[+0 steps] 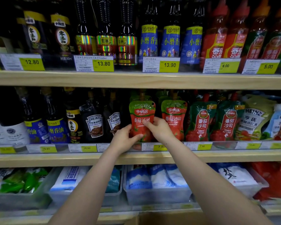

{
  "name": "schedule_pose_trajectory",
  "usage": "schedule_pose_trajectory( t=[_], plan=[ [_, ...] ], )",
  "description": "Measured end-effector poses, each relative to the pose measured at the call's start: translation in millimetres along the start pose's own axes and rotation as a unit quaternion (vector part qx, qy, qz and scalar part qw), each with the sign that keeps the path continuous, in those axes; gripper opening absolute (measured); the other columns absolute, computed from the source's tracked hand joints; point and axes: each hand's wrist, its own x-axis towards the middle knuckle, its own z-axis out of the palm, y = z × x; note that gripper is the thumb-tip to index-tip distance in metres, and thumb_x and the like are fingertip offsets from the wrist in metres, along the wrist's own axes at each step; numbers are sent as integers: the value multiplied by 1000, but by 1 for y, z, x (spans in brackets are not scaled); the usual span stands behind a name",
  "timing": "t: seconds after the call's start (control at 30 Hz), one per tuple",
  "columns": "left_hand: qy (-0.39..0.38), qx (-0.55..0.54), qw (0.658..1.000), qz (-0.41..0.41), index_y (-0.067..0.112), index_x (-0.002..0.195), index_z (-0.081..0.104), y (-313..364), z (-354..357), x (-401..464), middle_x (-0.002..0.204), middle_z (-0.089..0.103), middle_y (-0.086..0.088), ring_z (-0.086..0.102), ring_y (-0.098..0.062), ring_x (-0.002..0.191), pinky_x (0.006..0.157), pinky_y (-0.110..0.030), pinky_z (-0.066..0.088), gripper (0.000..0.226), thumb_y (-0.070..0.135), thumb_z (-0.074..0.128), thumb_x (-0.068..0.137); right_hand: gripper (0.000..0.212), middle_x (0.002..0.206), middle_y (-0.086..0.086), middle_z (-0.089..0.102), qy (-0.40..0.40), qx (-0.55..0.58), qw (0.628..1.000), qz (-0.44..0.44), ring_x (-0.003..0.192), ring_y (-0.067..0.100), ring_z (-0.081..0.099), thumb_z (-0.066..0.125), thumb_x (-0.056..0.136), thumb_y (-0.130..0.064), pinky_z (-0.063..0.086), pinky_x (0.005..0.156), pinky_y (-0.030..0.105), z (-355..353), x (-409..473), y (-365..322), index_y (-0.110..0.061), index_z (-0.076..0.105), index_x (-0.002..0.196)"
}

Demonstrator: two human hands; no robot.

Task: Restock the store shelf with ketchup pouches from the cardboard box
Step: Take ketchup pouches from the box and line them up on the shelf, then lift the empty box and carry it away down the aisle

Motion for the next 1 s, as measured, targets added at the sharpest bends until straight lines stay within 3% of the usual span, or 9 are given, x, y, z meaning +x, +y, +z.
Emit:
schedule_pose_trajectory(
  t=[0.17, 0.3, 0.43, 0.5, 0.6, 0.7, 0.87, 1.0],
  plan=[
    [25, 27, 999, -5, 17, 124, 49, 9, 1, -10, 113, 65, -4, 62, -19, 101, 80, -24, 46, 53, 37, 70, 79, 46, 117, 9, 64, -21, -3, 1000, 4, 107, 22, 61, 60, 86, -36, 50, 94, 37, -3, -11, -6, -10, 51, 123],
    [88, 38, 995, 34, 19, 140, 32, 19, 8, -50, 134, 50, -4, 47, -18, 122, 94, -24, 35, 71, 35, 68, 81, 64, 133, 8, 51, -58, -24, 998, -4, 122, 19, 50, 61, 84, -38, 43, 103, 37, -28, -45, 1, -17, 33, 138],
    [182, 136, 963, 143, 15, 137, 36, 32, 21, -94, 136, 46, -4, 40, -17, 126, 102, -28, 33, 59, 39, 56, 87, 58, 128, -3, 53, -76, -66, 995, -12, 119, 10, 51, 61, 84, -38, 43, 91, 16, -65, -86, 23, -26, 36, 135],
    [160, 143, 957, 194, 14, 133, 43, 45, 32, -98, 131, 51, -3, 43, -17, 122, 100, -28, 35, 51, 36, 55, 88, 55, 125, -6, 53, -71, -87, 994, 14, 117, 8, 51, 60, 86, -36, 44, 88, 15, -84, -104, 32, -26, 37, 135],
    [86, 136, 958, 238, 14, 129, 49, 69, 55, -91, 127, 55, -3, 48, -20, 119, 97, -36, 42, 45, 30, 57, 87, 51, 129, 3, 54, -28, -116, 991, 60, 119, 13, 51, 57, 88, -32, 44, 98, 30, -111, -129, 45, -24, 37, 135],
    [4, 137, 954, 267, 13, 128, 50, 91, 84, -82, 128, 55, -4, 48, -22, 120, 99, -37, 40, 43, 31, 55, 89, 53, 131, 6, 53, 15, -143, 985, 97, 119, 15, 51, 56, 89, -27, 42, 93, 24, -136, -157, 55, -22, 34, 137],
    [-83, 140, 946, 280, 18, 133, 44, 126, 125, -79, 133, 51, 0, 43, -20, 123, 101, -33, 34, 46, 35, 50, 92, 56, 134, 7, 50, 68, -198, 968, 139, 122, 18, 49, 55, 90, -30, 41, 95, 27, -176, -203, 67, -20, 31, 140],
    [-93, 135, 948, 273, 21, 134, 43, 148, 151, -89, 134, 49, 3, 42, -18, 123, 96, -31, 36, 47, 36, 50, 91, 54, 134, 8, 50, 80, -196, 965, 153, 122, 19, 48, 56, 89, -30, 42, 97, 30, -202, -237, 85, -21, 34, 138]
  ],
)
